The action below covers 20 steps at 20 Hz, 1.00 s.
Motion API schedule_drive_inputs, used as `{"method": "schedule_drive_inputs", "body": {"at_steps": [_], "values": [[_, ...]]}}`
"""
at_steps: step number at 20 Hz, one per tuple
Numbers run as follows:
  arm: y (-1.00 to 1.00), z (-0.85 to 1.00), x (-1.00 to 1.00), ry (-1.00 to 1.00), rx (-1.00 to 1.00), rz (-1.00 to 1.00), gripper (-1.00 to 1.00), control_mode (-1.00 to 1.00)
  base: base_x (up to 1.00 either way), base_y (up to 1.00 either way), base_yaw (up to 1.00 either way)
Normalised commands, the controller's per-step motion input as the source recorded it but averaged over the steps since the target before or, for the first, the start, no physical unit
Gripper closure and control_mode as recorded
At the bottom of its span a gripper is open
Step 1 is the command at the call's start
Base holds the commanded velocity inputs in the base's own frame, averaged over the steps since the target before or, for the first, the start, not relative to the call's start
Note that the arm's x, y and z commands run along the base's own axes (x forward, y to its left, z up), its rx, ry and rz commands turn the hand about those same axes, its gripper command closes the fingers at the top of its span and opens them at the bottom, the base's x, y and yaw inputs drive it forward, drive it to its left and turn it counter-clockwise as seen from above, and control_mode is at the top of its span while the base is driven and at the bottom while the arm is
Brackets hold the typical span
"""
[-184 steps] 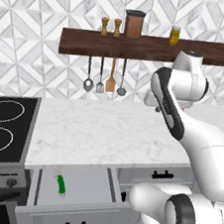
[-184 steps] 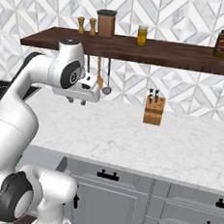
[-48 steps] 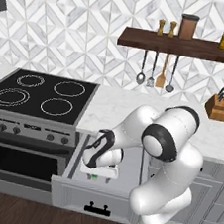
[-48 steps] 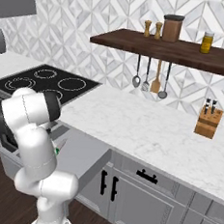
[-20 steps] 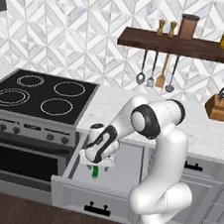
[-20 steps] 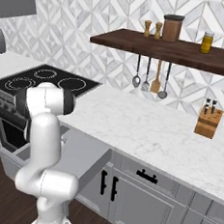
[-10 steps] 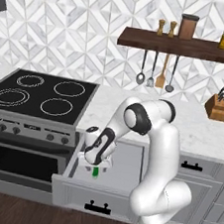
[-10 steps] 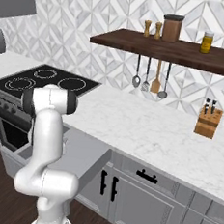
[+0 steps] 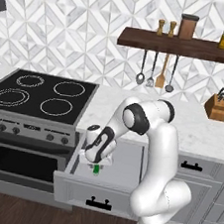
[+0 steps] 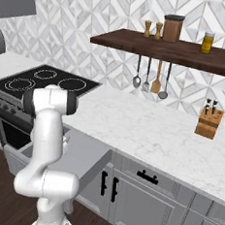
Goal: Pick up the knife from the drawer and place it on the cutting board. Then place the meat from the plate to the cutting board.
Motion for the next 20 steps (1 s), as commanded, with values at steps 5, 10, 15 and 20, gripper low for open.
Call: {"method": "schedule_drive_inputs", "body": {"at_steps": [5, 10, 15, 20], "values": [[0.01, -0.03, -0.12, -0.02, 0.00, 0.00, 1.00, -1.00, 0.00, 0.00, 0.00], [0.01, 0.08, -0.30, -0.06, 0.00, -0.02, 1.00, -1.00, 0.00, 0.00, 0.00], [0.00, 0.37, -0.53, -0.08, 0.00, -0.09, 1.00, -1.00, 0.00, 0.00, 0.00], [0.21, 0.86, -0.19, -0.02, -0.02, -0.21, 1.00, -1.00, 0.00, 0.00, 0.00]]}}
